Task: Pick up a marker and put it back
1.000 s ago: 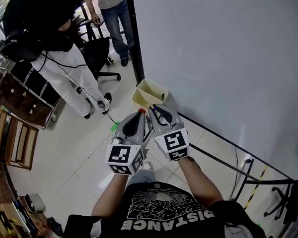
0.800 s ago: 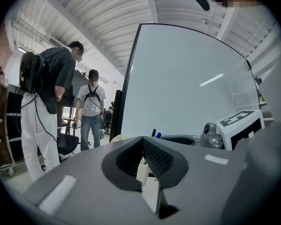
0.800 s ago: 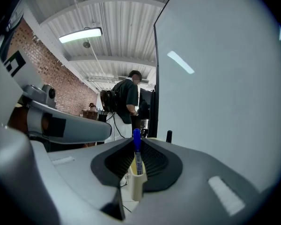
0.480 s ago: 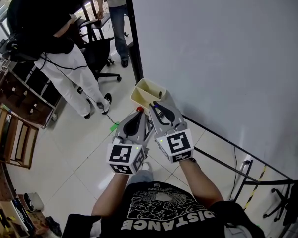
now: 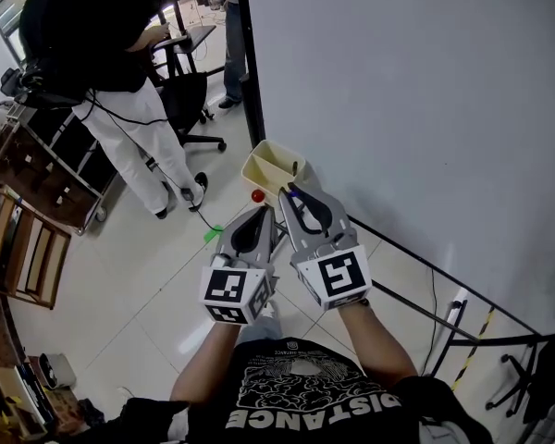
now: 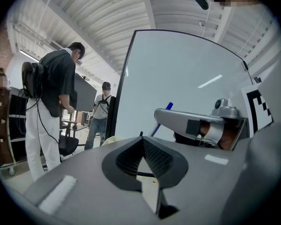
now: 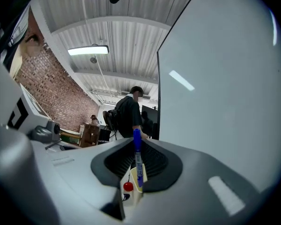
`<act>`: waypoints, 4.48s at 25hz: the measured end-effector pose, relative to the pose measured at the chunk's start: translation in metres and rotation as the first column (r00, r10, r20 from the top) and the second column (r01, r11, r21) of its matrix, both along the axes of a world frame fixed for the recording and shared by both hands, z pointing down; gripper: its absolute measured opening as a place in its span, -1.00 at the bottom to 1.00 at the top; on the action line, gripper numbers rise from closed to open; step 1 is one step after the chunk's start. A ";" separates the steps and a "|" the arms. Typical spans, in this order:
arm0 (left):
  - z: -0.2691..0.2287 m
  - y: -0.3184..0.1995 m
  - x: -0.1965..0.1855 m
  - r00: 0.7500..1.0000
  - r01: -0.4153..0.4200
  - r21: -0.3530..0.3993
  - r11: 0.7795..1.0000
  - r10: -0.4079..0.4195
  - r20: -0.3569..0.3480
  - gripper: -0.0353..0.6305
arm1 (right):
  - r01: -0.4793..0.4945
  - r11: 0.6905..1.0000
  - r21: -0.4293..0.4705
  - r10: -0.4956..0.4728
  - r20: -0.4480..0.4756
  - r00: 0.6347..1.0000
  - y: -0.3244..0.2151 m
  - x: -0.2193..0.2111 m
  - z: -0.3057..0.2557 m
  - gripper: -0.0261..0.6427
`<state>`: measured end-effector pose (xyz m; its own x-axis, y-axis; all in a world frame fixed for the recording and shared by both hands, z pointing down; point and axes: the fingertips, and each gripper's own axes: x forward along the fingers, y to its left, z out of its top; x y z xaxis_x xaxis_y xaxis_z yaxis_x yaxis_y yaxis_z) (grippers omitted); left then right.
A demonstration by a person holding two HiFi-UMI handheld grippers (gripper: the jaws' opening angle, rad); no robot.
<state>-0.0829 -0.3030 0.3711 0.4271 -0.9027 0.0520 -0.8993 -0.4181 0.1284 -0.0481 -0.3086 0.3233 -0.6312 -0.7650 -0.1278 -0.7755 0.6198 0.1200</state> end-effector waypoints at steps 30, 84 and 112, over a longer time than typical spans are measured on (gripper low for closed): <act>-0.024 0.089 0.039 1.000 0.024 0.098 0.995 -0.026 0.013 -0.88 | -0.014 1.000 -0.018 0.015 0.012 1.000 0.095 0.047 0.003 -0.80; 0.013 -0.028 -0.012 1.000 0.025 -0.022 0.999 -0.025 -0.014 -0.88 | -0.020 0.995 -0.103 0.017 -0.028 0.999 -0.045 -0.009 0.043 -0.80; 0.023 -0.040 -0.020 1.000 0.005 -0.051 0.999 -0.005 -0.008 -0.88 | -0.048 0.983 -0.179 0.024 -0.132 0.991 -0.059 -0.023 0.100 -0.80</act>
<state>-0.1033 -0.3433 0.3942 0.4234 -0.9010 0.0946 -0.9001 -0.4065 0.1569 -0.0712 -0.3674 0.4235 -0.6048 -0.7906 0.0954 -0.7832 0.6122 0.1086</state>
